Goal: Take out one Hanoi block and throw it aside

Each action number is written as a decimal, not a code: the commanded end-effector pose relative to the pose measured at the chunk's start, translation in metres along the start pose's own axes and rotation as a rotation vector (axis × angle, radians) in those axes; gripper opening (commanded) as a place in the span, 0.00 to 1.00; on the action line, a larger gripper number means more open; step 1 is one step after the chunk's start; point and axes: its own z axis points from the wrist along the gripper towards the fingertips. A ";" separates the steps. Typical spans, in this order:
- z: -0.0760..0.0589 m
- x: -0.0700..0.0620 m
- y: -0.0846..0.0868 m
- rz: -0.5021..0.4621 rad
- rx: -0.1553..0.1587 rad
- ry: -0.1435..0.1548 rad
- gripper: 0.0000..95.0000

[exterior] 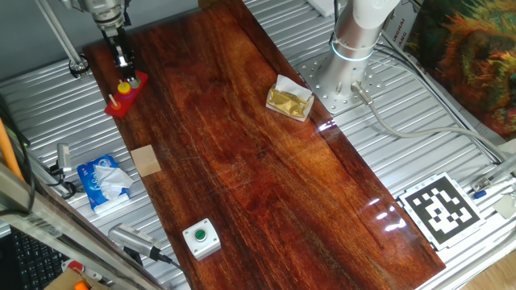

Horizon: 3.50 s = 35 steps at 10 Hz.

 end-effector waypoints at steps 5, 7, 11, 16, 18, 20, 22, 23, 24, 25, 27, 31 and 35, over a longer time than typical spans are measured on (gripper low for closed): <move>0.011 -0.004 0.016 -0.046 0.088 -0.016 0.20; 0.011 -0.004 0.016 -0.045 0.086 -0.018 0.20; 0.011 -0.004 0.016 -0.039 0.091 -0.013 0.20; 0.011 -0.004 0.016 -0.038 0.098 -0.011 0.20; 0.011 -0.004 0.016 -0.050 0.101 -0.008 0.20; 0.011 -0.004 0.016 -0.068 0.104 -0.004 0.20; 0.011 -0.004 0.016 -0.085 0.117 -0.003 0.20; 0.011 -0.004 0.016 -0.101 0.129 -0.005 0.20; 0.011 -0.004 0.016 -0.105 0.119 -0.014 0.20; 0.011 -0.004 0.016 -0.121 0.111 -0.027 0.20; 0.011 -0.004 0.016 -0.147 0.098 -0.038 0.20; 0.011 -0.004 0.016 -0.208 0.052 -0.028 0.20; 0.011 -0.004 0.016 -0.235 0.010 -0.016 0.20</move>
